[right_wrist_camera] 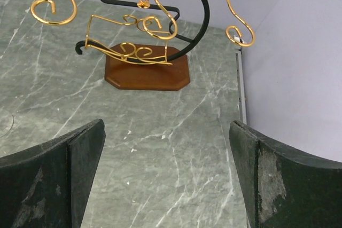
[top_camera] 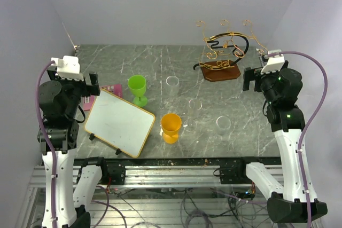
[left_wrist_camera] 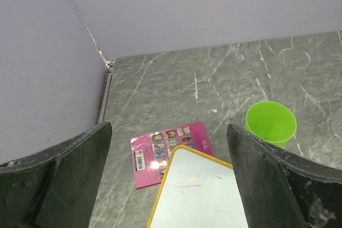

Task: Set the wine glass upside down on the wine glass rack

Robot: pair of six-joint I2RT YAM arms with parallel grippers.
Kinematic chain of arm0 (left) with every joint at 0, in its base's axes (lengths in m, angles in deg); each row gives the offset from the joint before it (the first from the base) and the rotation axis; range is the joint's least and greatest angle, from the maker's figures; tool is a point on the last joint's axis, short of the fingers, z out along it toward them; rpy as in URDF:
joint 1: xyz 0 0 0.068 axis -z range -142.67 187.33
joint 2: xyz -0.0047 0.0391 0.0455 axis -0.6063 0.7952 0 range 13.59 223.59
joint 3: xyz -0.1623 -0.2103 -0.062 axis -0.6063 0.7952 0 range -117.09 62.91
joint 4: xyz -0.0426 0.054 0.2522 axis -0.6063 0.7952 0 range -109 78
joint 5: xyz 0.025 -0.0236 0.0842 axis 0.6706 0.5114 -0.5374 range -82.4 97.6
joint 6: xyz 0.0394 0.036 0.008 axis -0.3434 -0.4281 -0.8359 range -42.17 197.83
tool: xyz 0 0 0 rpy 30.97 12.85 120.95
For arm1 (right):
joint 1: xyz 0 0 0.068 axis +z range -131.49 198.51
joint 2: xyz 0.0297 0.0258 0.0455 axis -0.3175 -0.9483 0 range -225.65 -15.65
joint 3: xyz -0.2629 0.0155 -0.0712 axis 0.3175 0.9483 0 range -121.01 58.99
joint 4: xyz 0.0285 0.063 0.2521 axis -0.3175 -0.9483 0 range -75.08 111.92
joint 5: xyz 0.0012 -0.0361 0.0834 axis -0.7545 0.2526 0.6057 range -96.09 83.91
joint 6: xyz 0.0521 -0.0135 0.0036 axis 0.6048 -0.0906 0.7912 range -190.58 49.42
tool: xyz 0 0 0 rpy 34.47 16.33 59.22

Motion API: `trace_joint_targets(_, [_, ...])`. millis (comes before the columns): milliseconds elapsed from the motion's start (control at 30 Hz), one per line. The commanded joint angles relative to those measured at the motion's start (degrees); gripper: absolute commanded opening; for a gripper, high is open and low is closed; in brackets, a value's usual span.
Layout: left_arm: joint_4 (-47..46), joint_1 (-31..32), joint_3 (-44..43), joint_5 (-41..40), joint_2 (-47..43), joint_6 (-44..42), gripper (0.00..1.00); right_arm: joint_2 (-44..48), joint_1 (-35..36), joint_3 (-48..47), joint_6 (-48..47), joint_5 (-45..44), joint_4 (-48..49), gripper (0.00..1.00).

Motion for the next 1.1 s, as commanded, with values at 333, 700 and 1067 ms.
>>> trace_joint_targets(333, [-1.2,-1.11,1.14,4.05,-0.13,-1.59,0.99,0.0,-1.21,-2.63,-1.69,1.28,-0.55,1.0])
trace_joint_targets(700, [-1.6,-1.41,1.83,4.16,0.73,-3.09,0.99,-6.45,-1.23,-5.86,-4.88,4.69,1.12,1.0])
trace_joint_targets(1067, [-2.32,-1.36,3.55,13.74,2.52,-4.68,0.99,-18.88,-1.16,-9.53,-2.17,6.35,6.44,1.0])
